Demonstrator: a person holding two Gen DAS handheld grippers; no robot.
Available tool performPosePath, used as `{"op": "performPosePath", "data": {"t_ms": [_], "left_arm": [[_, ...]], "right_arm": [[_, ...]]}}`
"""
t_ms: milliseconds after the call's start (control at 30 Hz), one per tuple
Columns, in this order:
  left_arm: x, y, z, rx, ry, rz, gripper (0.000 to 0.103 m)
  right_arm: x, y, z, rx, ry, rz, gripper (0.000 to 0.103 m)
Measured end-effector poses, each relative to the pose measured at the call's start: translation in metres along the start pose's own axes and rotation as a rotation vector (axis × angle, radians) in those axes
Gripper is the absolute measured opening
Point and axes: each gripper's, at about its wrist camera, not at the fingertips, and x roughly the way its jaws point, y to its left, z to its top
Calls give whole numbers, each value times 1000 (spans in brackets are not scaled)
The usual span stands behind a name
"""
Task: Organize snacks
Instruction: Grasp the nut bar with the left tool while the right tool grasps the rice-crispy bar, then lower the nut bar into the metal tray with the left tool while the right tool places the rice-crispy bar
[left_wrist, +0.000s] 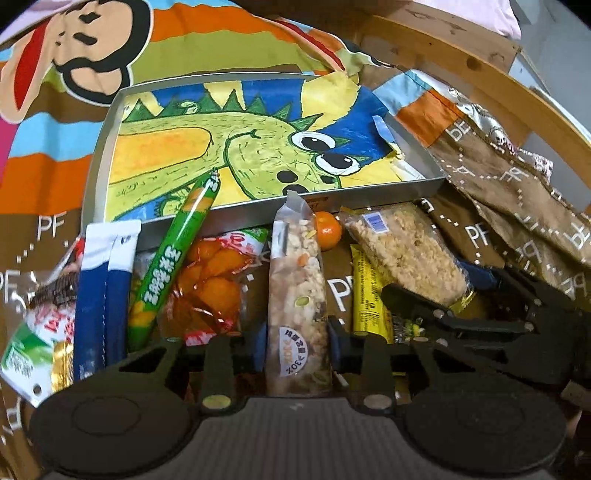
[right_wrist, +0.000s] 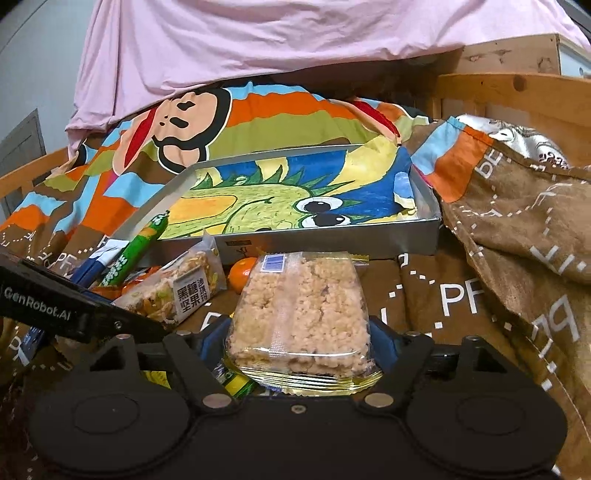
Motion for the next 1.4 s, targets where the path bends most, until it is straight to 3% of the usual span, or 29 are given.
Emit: {"op": "performPosePath", "data": {"t_ms": [133,367,533,733,933,1100,1200,1400], "left_arm": [[-9,-4,-4,-39,13,-21,35],[-34,-7,-13,-61,-20,-105,35],[-50,3,-10,-110,-53,-119,35],[-73,21,12,-103,-163,-125,35],[-77,52,53,-123,-239,-53,35],[-52,85,86,-178,-221,6,35],[-31,100,101,-192,-236,35,35],[15,119,117,-205,-216,13,35]], "right_arm": [[-16,13,-4,-74,-21,-26,77],[-40,34,-6,-216,-132,-89,77],[-50,32,2,-204,-203,-112,77],[-53,27,23,-161,-258,-110,77],[-9,25,65,-103,-286,-71,77],[48,30,94,-103,-271,4,77],[77,33,102,-92,-246,25,77],[116,36,98,-60,-161,22,77]]}}
